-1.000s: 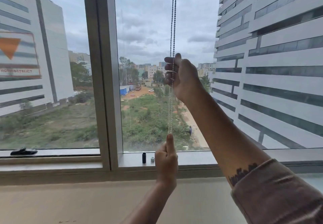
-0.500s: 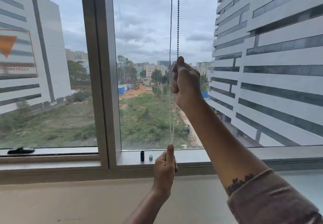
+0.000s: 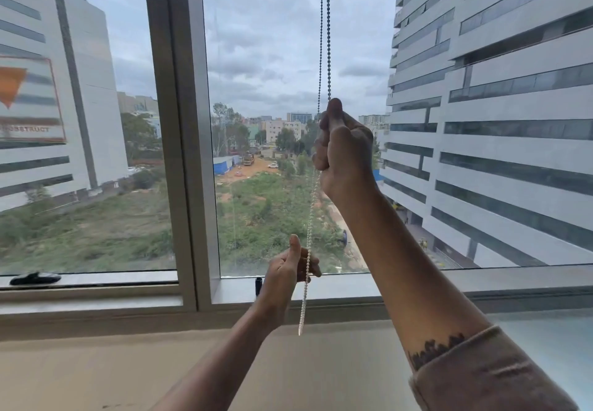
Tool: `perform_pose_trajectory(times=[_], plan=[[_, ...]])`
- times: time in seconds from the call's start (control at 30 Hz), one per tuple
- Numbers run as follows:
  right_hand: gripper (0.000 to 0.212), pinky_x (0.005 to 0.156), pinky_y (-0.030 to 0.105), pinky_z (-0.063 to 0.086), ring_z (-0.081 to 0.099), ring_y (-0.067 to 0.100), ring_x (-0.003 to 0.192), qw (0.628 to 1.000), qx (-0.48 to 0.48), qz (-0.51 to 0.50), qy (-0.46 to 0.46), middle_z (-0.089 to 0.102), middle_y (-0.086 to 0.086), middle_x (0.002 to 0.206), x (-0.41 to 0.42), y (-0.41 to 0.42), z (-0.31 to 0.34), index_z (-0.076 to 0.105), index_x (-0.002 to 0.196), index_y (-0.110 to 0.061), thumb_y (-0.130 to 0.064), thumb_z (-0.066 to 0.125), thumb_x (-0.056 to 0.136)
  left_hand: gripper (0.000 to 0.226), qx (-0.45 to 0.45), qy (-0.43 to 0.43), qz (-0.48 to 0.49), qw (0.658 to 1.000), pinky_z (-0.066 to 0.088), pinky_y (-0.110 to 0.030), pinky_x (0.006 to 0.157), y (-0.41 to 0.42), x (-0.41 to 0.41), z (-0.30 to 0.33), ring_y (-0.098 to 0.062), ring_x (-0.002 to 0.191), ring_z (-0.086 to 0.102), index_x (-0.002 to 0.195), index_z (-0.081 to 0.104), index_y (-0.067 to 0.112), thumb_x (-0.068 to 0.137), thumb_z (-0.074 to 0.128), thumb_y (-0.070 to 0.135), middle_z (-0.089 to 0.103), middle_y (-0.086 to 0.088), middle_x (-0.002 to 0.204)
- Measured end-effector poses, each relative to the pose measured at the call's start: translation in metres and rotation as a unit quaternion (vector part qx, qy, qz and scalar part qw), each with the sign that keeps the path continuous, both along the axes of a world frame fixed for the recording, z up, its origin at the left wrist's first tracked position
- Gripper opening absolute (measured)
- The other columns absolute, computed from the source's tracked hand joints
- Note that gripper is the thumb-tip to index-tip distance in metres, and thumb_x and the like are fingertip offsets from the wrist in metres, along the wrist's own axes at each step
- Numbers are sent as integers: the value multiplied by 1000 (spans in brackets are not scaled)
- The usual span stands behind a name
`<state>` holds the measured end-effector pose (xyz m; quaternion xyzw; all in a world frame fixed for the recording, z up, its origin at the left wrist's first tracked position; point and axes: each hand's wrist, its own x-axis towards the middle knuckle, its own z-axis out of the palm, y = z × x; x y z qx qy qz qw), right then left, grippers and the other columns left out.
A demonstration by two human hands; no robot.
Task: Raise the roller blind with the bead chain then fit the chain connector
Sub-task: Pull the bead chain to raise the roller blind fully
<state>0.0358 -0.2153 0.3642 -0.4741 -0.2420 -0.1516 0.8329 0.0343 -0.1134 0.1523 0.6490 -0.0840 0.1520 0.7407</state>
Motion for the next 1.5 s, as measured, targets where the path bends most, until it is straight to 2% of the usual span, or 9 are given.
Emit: perform_pose_trajectory(times=[0.3,0.53,0.63,0.7,0.8,1.03,1.13,1.3,1.5], plan=[[44,37,20,19,23,9,34,1000,8,4,5,38,-7,43,6,6,-5,62,70,-18,-37,57,110,61,-17,-87,53,995,55,-47,94,11,12,124,-28,100,76,104,79,13,116,33,52,82,-22,109],[37,37,21,22,27,9,36,1000,9,5,-7,41,-6,46,9,9,-8,67,80,-13,-33,57,110,51,-17,-165,26,986,60,-39,87,-4,4,231,-19,98,83,115,79,16,116,40,50,87,-6,99],[33,38,20,20,22,9,38,1000,11,18,-2,34,-8,45,10,7,-7,65,93,-6,-33,57,110,44,-2,-162,6,987,58,-27,65,-14,2,252,-23,92,84,120,76,11,116,46,43,87,-10,95],[37,40,20,19,21,9,38,1000,14,19,-3,34,-7,45,10,4,-8,62,84,-5,-32,58,110,40,3,-162,-5,987,62,-28,61,-20,2,253,-23,84,83,124,74,3,117,49,33,86,-9,87],[48,39,20,19,22,10,36,999,22,29,-8,36,-5,43,10,0,-9,56,66,-16,-33,57,110,32,18,-170,5,985,66,-36,77,-27,5,245,-22,81,79,118,78,1,117,51,19,78,-3,70],[49,39,20,22,24,12,36,999,19,29,-22,35,1,48,19,-5,-15,55,64,-17,-35,57,110,29,-29,-167,3,986,65,-31,65,-38,9,238,-18,69,76,108,77,0,116,53,14,66,-3,65],[51,40,21,21,23,12,36,999,14,42,-20,35,2,49,22,-7,-15,59,60,-24,-35,58,110,30,-16,-159,7,987,65,-35,75,-37,13,238,-20,77,78,114,78,0,116,52,16,71,0,64],[32,43,25,28,31,12,48,996,-32,79,-25,41,1,64,31,-16,-33,65,112,-3,-31,50,114,25,7,-146,16,989,65,-38,82,-35,23,226,-26,91,78,115,80,4,114,58,16,77,-1,73],[20,54,27,29,35,10,59,987,-78,141,-26,41,1,69,44,-39,-84,57,116,-2,-14,41,116,22,47,-128,45,990,60,-33,68,-29,35,186,-29,90,75,111,81,8,112,60,15,79,-1,79]])
